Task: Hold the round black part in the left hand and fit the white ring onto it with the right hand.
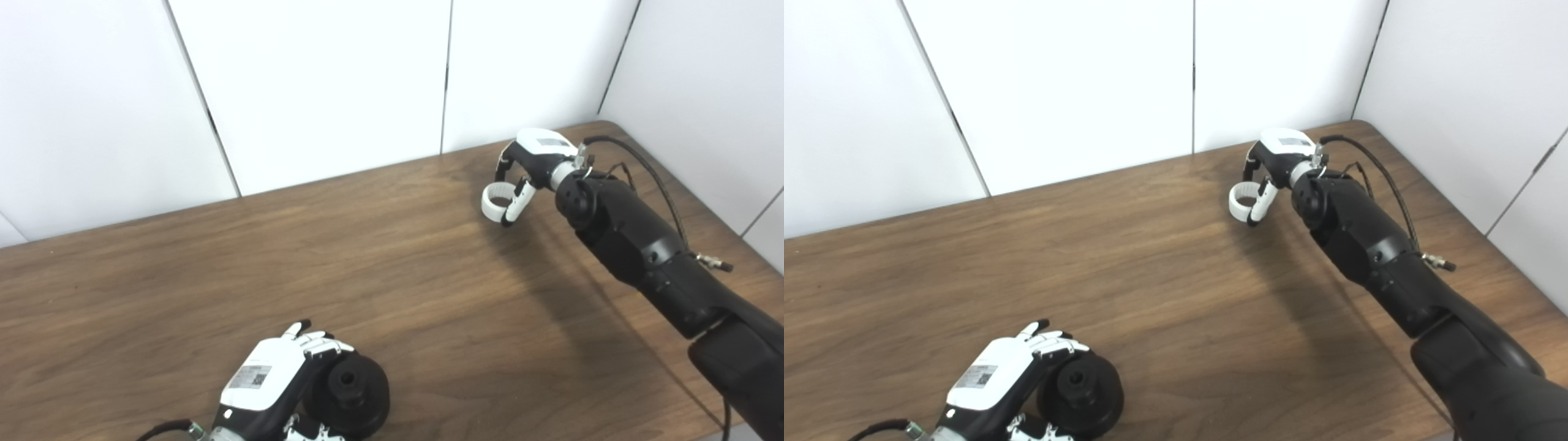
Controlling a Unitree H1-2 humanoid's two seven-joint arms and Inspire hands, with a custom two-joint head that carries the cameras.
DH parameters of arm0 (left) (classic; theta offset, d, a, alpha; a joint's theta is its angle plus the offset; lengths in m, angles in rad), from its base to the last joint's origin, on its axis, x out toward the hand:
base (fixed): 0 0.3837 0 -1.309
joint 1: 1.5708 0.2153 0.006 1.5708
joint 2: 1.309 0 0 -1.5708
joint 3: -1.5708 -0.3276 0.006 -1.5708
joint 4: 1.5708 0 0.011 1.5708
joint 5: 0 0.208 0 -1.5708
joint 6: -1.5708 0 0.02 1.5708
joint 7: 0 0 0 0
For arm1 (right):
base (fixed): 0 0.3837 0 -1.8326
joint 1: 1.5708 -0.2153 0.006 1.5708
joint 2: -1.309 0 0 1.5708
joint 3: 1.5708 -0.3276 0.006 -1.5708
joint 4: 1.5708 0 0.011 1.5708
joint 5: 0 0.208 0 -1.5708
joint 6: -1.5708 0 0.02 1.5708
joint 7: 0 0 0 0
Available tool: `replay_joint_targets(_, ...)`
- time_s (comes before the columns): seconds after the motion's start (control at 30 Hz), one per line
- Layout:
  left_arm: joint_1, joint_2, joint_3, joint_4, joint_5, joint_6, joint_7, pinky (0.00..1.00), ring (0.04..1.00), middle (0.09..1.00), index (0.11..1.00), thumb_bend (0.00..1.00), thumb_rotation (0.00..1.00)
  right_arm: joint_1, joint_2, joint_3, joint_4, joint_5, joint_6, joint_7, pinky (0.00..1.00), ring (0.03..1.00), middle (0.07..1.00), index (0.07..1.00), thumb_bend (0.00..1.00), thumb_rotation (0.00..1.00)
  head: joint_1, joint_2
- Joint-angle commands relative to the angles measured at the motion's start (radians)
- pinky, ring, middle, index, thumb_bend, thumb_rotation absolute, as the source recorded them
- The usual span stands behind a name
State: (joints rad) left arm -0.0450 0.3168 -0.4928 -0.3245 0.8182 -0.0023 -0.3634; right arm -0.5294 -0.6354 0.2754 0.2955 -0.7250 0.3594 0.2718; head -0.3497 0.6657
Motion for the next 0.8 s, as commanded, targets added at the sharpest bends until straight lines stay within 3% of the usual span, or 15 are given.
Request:
replay_joint_targets(0.0, 0.016, 0.025, -0.015, -0.002, 0.030, 0.004, -0.053, 0.99, 0.871, 0.787, 0.482, 0.52, 0.06, -0.030, -0.027, -0.014, -0.012, -0.003, -0.032, -0.029, 0.82, 0.847, 0.755, 0.484, 0.53, 0.14, -0.001, 0.006)
replay_joint_targets(0.37, 0.016, 0.023, -0.019, -0.014, 0.043, 0.009, -0.062, 0.98, 0.869, 0.785, 0.482, 0.52, 0.06, -0.005, -0.045, -0.011, -0.068, -0.016, -0.039, -0.009, 0.87, 0.844, 0.746, 0.484, 0.53, 0.13, 0.018, 0.027)
replay_joint_targets(0.47, 0.015, 0.021, -0.021, -0.017, 0.044, 0.011, -0.064, 0.98, 0.869, 0.784, 0.482, 0.52, 0.06, -0.003, -0.062, -0.022, -0.133, -0.004, -0.031, 0.032, 0.90, 0.859, 0.756, 0.483, 0.53, 0.14, 0.038, 0.040)
replay_joint_targets(0.77, 0.005, 0.004, -0.033, -0.030, 0.064, 0.036, -0.099, 0.99, 0.884, 0.787, 0.482, 0.52, 0.06, 0.006, -0.091, -0.034, -0.484, -0.003, 0.005, 0.227, 0.95, 0.866, 0.751, 0.483, 0.53, 0.14, 0.102, 0.082)
